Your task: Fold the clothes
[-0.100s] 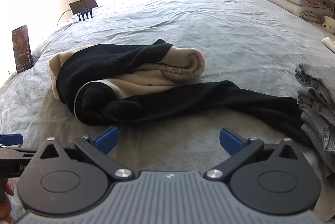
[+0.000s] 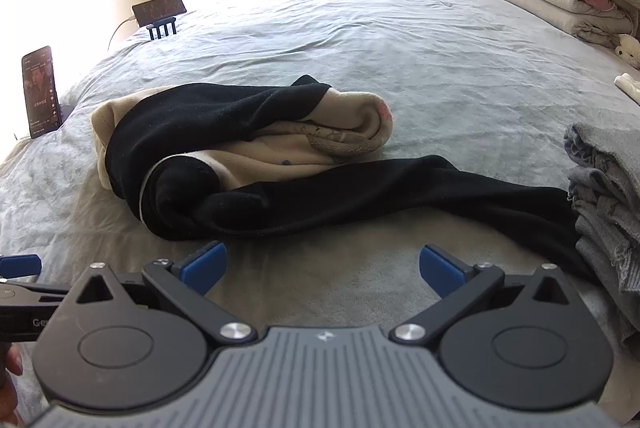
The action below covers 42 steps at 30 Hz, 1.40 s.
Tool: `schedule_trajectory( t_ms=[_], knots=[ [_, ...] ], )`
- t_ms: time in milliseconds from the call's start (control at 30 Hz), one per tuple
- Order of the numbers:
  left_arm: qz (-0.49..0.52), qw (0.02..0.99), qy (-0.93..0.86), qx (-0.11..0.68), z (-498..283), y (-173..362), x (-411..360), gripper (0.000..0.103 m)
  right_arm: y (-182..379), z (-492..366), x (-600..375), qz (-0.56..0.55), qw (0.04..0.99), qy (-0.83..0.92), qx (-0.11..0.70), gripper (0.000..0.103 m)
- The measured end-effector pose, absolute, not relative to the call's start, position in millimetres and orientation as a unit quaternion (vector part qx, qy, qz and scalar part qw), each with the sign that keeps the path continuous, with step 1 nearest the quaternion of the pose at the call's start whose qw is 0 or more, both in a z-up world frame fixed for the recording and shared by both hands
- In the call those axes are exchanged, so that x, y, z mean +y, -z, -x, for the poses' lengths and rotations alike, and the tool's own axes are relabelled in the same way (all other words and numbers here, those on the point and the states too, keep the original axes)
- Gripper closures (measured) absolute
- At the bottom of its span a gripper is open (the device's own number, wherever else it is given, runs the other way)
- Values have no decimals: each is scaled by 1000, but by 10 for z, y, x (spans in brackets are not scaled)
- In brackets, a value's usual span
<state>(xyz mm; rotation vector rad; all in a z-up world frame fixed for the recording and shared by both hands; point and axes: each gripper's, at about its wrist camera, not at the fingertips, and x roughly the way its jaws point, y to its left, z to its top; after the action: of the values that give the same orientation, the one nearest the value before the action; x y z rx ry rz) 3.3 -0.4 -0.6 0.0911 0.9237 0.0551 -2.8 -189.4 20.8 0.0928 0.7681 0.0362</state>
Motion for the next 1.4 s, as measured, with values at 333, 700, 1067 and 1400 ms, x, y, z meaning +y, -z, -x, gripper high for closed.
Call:
schedule_trajectory(
  t_ms=[333, 700, 1067, 1400],
  knots=[
    [-45, 897, -20, 440, 13, 1, 6, 0, -151, 36, -1831, -14, 924, -15, 381, 0],
    [-50, 899, -15, 436, 37, -34, -1, 0, -183, 24, -1853, -19, 924, -16, 382, 0],
    [-53, 910, -6, 412, 135, -216, 26, 0, -345, 127, -1876, -13, 928, -3, 372, 0],
    [-53, 916, -10, 397, 179, -303, 90, 0, -443, 189, -1770, 4, 934, -23, 355, 0]
  ],
)
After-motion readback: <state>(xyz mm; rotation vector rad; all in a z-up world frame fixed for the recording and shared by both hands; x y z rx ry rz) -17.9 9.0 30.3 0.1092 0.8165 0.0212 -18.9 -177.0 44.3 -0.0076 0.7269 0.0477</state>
